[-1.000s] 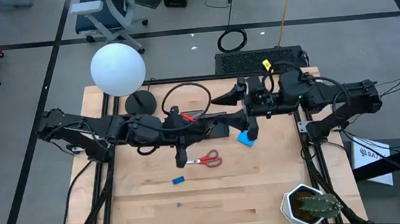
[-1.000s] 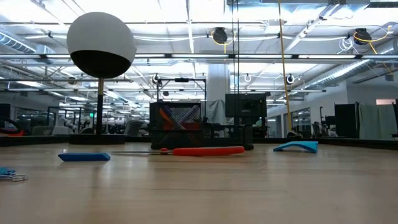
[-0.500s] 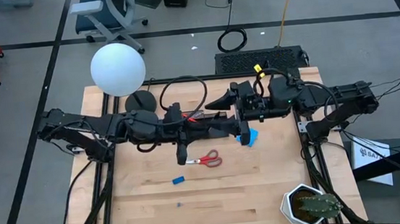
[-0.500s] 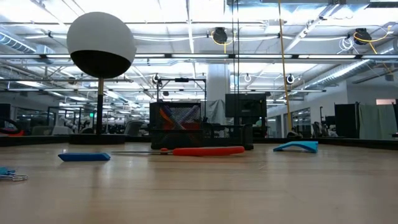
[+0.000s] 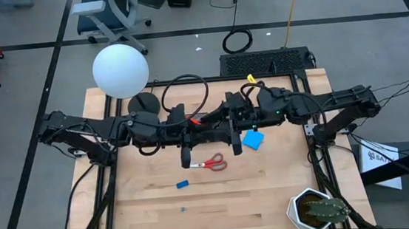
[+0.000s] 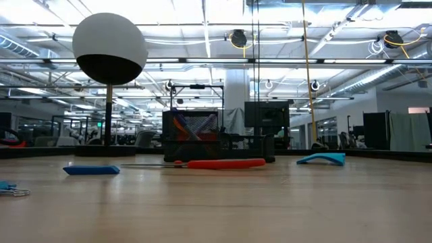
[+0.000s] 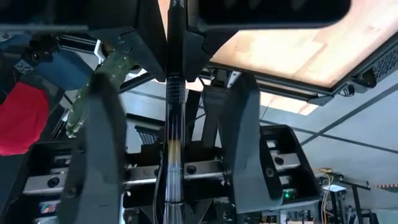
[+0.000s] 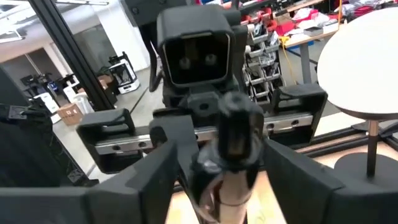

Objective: Pick and place office supplies into organizer
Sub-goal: Put the black pen into the black desk organizer

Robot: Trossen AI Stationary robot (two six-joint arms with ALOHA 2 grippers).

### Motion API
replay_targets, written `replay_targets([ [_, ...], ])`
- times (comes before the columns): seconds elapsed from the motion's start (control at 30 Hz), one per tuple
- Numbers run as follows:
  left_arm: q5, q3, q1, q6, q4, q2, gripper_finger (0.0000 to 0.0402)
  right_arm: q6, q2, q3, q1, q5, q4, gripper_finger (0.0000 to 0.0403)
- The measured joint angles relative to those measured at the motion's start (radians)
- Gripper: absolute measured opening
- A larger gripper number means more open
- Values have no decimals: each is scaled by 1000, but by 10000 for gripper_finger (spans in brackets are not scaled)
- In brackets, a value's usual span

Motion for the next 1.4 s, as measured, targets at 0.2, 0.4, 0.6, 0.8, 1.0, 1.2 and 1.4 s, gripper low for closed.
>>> replay_targets([
  [0.2, 8, 0, 0, -6, -2, 0, 34, -9, 4, 0, -5, 1, 36, 111],
  [0.4, 8, 0, -2, -22, -3, 0, 30, -28, 4, 0, -8, 2, 35, 12],
  [0.6, 9, 0, -2, -28, -4, 0, 40, -10, 4, 0, -8, -2, 35, 6],
  [0.8, 43, 0, -2, -28, -12, 0, 76, 1, 4, 0, -8, -10, 35, 5],
  [1.0, 45, -1, -3, -36, -64, -13, 83, 1, 4, 0, -8, -16, 35, 4],
  [1.2, 4, -1, -1, -45, -111, -59, 85, 2, 4, 0, -8, -29, 35, 4],
  [1.4, -80, -1, 0, -34, -173, -135, 85, 0, 0, 0, -28, -30, 13, 4],
])
